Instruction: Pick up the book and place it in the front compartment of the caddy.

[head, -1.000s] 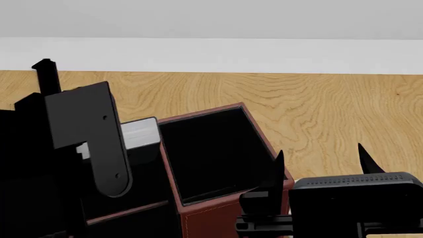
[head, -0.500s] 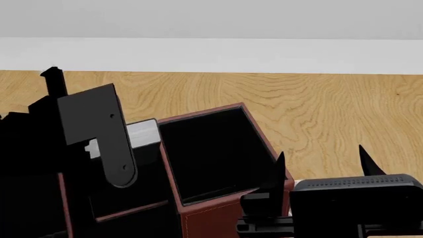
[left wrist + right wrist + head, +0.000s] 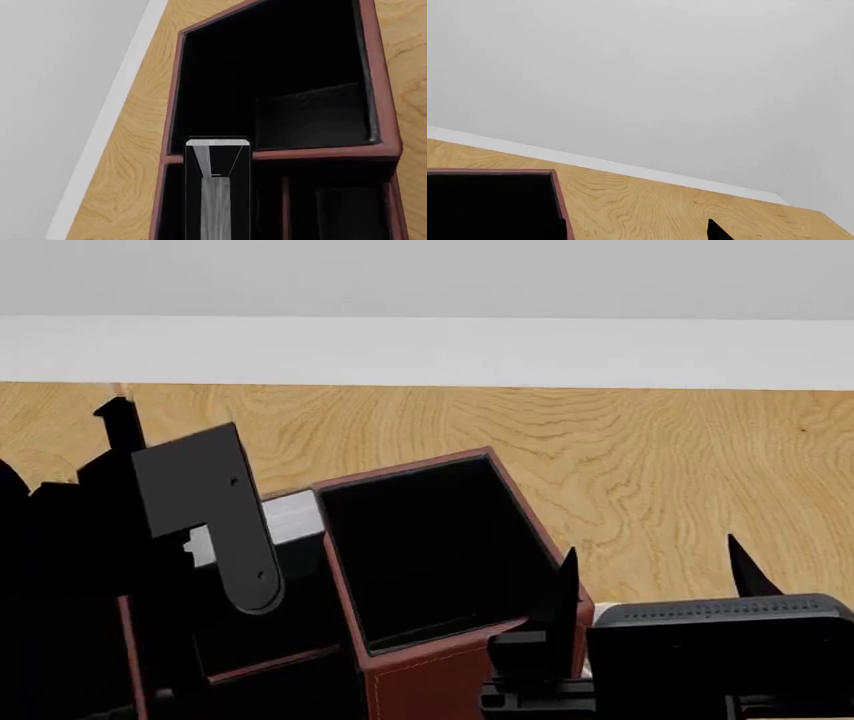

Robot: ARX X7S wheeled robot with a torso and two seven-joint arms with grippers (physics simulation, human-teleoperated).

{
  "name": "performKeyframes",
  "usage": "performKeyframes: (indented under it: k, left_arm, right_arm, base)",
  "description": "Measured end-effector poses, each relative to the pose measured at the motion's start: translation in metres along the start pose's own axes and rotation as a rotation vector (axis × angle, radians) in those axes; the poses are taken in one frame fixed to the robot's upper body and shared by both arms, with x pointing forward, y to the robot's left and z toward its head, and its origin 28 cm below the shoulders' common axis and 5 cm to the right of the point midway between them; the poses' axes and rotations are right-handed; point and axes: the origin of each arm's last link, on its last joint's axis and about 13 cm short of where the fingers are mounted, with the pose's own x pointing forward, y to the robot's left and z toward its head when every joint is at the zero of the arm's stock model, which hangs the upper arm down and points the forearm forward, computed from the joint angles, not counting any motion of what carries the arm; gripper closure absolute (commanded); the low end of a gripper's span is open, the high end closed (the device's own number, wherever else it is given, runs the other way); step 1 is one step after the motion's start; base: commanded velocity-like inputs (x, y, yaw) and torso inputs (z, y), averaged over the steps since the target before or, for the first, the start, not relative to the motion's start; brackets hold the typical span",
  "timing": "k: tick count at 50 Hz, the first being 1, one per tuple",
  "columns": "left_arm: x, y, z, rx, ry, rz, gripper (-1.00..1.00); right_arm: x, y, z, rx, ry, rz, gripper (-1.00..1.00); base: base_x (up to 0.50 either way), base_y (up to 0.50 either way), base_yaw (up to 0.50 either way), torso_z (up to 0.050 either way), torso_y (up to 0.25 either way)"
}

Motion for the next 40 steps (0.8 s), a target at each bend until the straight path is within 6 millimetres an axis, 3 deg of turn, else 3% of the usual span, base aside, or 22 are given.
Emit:
performKeyframes:
  k: [34,35,40]
  left_arm:
    - [0.025,-0.001,-0.02,-0.046,0.016,0.014,1.0]
    - [0.025,0.0,-0.02,-0.047,0.015,0.014,-1.0]
    - [0.025,0.001,-0.021,-0.046,0.014,0.05,-1.0]
  right_arm:
    - [0.0,-0.001,0.003,-0.005,-0.002,0.0,-1.0]
    - [0.0,-0.001,0.003,-0.005,-0.002,0.0,-1.0]
    - [0.0,-0.001,0.003,-0.004,-0.001,0.0,-1.0]
  base:
    - [0.0,0.0,0.0,0.0,0.001]
    - [0.0,0.0,0.0,0.0,0.0]
    - [0.0,0.0,0.0,0.0,0.0]
